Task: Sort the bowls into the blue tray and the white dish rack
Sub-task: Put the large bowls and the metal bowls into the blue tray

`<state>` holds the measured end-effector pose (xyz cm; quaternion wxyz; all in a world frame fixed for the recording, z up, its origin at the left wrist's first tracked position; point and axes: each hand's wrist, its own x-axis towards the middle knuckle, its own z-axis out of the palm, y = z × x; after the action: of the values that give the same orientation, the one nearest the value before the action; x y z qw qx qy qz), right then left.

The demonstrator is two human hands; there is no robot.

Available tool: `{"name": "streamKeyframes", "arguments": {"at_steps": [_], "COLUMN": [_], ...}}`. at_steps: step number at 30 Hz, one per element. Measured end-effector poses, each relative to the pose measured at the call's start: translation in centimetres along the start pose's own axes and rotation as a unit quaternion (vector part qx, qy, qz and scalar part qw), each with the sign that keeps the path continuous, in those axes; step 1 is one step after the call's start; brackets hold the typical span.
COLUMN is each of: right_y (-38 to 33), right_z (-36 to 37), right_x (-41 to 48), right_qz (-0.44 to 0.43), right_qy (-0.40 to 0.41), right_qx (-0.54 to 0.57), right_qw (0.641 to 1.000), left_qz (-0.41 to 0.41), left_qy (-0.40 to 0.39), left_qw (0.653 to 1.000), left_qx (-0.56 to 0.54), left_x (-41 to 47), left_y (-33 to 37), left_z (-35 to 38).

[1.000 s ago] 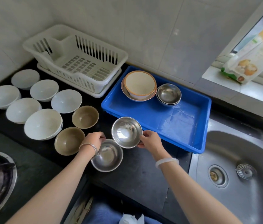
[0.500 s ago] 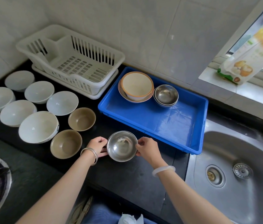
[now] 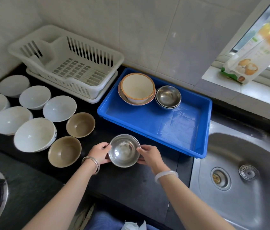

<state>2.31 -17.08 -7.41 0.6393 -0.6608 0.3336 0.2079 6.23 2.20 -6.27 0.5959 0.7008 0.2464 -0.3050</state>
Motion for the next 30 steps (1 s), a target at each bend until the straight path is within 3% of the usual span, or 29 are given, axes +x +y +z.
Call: {"name": "streamKeyframes", "arguments": {"at_steps": [7,11,15,22,30], "right_y": [-5.4,-9.7,-13.2,-16.1,-16.3], "right_z": [-3.0,-6.5,-10.1,-14.9,-16.2], "right_x": [-0.1,0.8,2.8,8.1,12.8], "right_qz": [-0.084,-0.131,-0.157,-0.146,-0.114], "right_qy": [0.032,0.079,0.130,0.217,0.242], "right_qx": [0.077,0.093,0.096,0.096,0.001], "right_qw": [0.993,0.984,0.974,0.960,0.964], "left_qz": [0.097,0.117,0.174,0.268,0.269], "left_qy": [-0.005,-0.039,-0.016,0.029,0.066], "left_qw": [0.995,0.990,0.983,0.944,0.872], "left_qx": [-0.013,-0.063,-0.060,0.189,0.403], "left_x": [0.0,1.2,3.5,7.9,11.5], "left_y": [6.9,11.5,15.1,19.4,20.1], "left_z": [2.1,6.3,11.4,18.7,21.4]}}
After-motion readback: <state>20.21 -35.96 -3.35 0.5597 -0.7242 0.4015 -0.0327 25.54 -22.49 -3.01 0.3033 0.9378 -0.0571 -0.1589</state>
